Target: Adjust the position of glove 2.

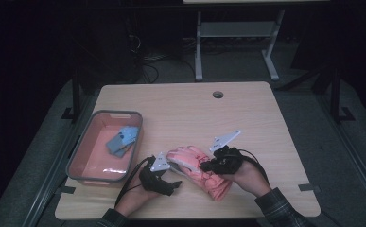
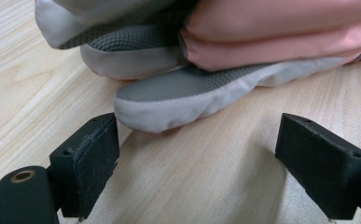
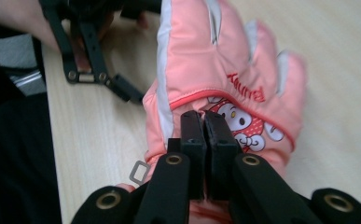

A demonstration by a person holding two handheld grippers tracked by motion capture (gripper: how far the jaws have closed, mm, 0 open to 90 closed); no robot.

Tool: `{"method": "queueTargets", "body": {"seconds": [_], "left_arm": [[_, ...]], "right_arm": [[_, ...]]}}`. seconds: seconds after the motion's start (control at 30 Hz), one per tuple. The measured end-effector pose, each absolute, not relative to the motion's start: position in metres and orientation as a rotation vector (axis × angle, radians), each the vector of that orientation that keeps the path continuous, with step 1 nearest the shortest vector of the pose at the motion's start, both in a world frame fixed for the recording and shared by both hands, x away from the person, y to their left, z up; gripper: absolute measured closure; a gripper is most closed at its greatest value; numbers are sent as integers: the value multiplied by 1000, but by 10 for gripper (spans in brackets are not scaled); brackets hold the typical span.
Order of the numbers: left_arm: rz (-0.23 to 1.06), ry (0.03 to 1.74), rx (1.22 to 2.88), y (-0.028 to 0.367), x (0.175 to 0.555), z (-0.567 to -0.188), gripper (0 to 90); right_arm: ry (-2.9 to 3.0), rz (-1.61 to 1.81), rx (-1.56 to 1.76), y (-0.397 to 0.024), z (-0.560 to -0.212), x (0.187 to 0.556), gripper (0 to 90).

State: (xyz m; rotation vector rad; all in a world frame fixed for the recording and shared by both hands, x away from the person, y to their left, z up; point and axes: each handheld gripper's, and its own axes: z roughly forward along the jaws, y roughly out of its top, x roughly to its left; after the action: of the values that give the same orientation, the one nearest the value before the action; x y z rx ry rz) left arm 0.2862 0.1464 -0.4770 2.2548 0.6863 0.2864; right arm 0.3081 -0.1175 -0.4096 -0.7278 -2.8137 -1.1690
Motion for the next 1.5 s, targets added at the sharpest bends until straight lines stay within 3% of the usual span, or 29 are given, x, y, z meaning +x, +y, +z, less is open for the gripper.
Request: {"method": "queueTargets", "body": {"seconds": [0.17, 0.27, 0.33, 0.5, 0.57, 0.83, 0.9, 1.13, 1.5], "left_arm": [[286, 688, 2254, 146, 286, -477, 127], [287, 714, 2278, 144, 287, -474, 129], [289, 741, 2297, 143, 286, -471, 149], [273, 799, 2303, 150, 277, -460, 195], [278, 798, 2285, 152, 272, -454, 271], [205, 748, 2278, 151, 268, -445, 808], [179, 738, 2277, 148, 268, -445, 893], [151, 689, 2303, 130, 269, -449, 894], [131, 697, 2310, 115, 281, -455, 894]], "right_arm": [[-2807, -1166, -709, -117, -411, 308, 791], [-2794, -1197, -723, -119, -408, 308, 630], [-2796, -1234, -723, -121, -402, 307, 571], [-2773, -1370, -761, -138, -385, 308, 541], [-2766, -1401, -801, -148, -383, 310, 570], [-2791, -1382, -929, -186, -399, 324, 867], [-2803, -1346, -946, -195, -408, 325, 898], [-2823, -1240, -963, -205, -433, 322, 898], [-2817, -1156, -917, -198, -446, 314, 898]]}}
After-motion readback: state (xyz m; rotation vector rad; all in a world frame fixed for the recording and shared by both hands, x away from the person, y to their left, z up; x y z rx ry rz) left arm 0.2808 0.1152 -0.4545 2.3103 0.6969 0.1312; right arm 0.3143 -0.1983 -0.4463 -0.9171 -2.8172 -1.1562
